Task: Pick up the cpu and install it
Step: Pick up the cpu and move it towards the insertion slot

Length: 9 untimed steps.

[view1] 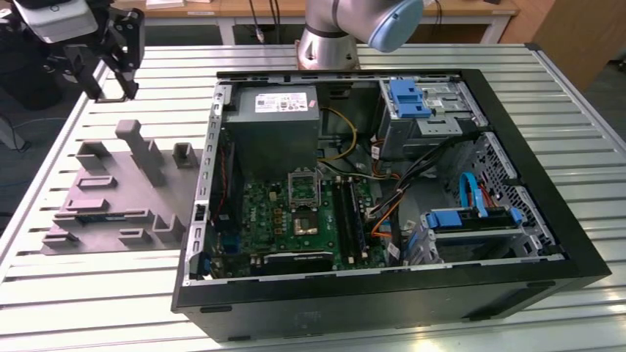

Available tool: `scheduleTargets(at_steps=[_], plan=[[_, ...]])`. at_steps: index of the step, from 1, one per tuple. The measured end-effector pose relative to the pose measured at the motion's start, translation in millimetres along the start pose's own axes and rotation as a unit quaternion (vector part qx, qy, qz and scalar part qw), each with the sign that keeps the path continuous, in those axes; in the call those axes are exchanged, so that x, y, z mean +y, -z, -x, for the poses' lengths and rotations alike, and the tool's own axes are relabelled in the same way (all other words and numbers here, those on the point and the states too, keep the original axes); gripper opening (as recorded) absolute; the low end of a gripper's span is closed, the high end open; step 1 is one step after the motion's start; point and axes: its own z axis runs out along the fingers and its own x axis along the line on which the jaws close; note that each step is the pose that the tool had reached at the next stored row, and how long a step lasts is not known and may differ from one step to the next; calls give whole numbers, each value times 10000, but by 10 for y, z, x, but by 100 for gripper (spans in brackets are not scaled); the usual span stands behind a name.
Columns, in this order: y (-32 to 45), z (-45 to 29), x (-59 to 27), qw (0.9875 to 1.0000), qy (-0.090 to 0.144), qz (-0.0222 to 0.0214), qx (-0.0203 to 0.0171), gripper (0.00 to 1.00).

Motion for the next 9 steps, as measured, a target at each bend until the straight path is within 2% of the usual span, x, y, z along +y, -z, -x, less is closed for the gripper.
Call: scheduleTargets(at_steps=[9], plan=[[0,19,0,10000,0,0,0,47]])
